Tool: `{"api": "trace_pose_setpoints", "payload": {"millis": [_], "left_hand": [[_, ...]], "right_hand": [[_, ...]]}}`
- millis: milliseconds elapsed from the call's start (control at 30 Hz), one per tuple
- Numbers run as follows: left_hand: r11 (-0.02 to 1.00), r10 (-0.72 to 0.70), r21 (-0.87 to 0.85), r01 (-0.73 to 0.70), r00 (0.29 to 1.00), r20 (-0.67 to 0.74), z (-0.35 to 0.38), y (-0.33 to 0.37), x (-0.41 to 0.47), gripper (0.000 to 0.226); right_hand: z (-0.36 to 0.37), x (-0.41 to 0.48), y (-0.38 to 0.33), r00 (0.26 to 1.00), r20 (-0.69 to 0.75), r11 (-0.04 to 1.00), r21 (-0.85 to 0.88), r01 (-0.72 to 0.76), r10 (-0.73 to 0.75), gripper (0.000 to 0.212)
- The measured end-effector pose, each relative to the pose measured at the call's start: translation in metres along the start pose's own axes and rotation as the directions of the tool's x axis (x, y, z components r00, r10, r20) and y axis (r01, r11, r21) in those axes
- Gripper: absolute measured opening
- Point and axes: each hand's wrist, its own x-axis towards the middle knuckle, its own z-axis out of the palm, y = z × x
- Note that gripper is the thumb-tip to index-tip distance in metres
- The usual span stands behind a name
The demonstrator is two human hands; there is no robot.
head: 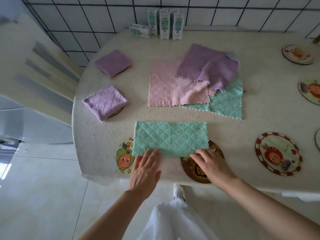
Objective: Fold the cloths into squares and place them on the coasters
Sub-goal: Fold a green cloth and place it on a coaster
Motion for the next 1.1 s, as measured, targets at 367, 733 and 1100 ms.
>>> {"api": "trace_pose_setpoints", "payload": {"millis": [367, 733, 1100], "left_hand": [[0.965, -0.262, 0.016, 0.262, 0.965, -0.026, 0.000, -0.009, -0.012, 0.055], [0.988, -0.136, 0.052, 0.143, 0.983, -0.119, 0.008, 0.083, 0.033, 0.065], [0.979, -0.203, -0.015, 0.205, 0.954, -0.223, 0.022, 0.110, 0.050, 0.060]], "right_hand": [[-0.013, 0.029, 0.015, 0.962, 0.226, 0.985, -0.036, 0.166, -0.154, 0.077], [-0.022, 0.039, 0.040, 0.926, 0.110, 0.918, 0.216, 0.333, -0.362, 0.050], [-0.056, 0.075, 0.072, 0.895, 0.075, 0.786, 0.515, 0.342, -0.439, 0.034]]}}
